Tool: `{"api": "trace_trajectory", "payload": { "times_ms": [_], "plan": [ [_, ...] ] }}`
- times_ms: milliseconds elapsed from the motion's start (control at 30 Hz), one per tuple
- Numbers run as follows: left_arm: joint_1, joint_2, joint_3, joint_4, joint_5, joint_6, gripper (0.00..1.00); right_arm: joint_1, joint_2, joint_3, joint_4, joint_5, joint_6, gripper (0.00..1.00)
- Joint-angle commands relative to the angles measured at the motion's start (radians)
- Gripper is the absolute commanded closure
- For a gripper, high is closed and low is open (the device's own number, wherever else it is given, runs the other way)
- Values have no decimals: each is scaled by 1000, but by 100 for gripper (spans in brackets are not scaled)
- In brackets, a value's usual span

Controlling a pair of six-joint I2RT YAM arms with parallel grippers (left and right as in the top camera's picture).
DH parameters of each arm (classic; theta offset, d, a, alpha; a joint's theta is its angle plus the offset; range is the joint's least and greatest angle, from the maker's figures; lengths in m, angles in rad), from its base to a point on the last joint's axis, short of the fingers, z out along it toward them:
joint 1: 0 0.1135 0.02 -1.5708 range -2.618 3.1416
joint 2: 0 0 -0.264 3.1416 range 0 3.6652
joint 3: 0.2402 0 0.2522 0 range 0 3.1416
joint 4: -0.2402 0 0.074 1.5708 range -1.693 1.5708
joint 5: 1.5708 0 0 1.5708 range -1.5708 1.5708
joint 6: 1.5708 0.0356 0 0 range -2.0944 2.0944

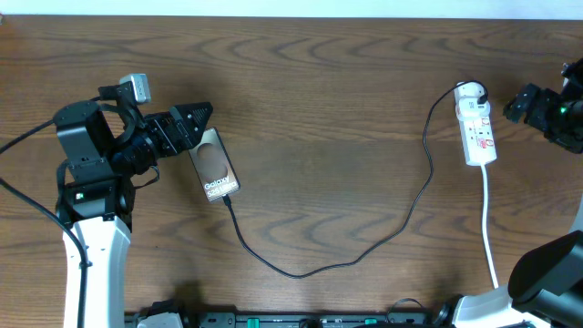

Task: Plug charger to phone and switch on socket

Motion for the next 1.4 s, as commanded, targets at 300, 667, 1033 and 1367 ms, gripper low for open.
{"api": "trace_trajectory", "payload": {
  "times_ms": [300, 667, 1033, 1367],
  "plan": [
    [3, -2, 6, 1, 2, 17, 5, -2, -8, -2, 0, 8, 14, 1],
    [-16, -188, -29, -179, -241, 60, 5, -2, -8, -2, 0, 8, 14, 1],
    [-135, -669, -318, -32, -663, 90, 5, -2, -8, -2, 0, 8, 14, 1],
    [-134, -972, -695, 397, -665, 221, 5, -2, -8, -2, 0, 8, 14, 1]
  ]
}}
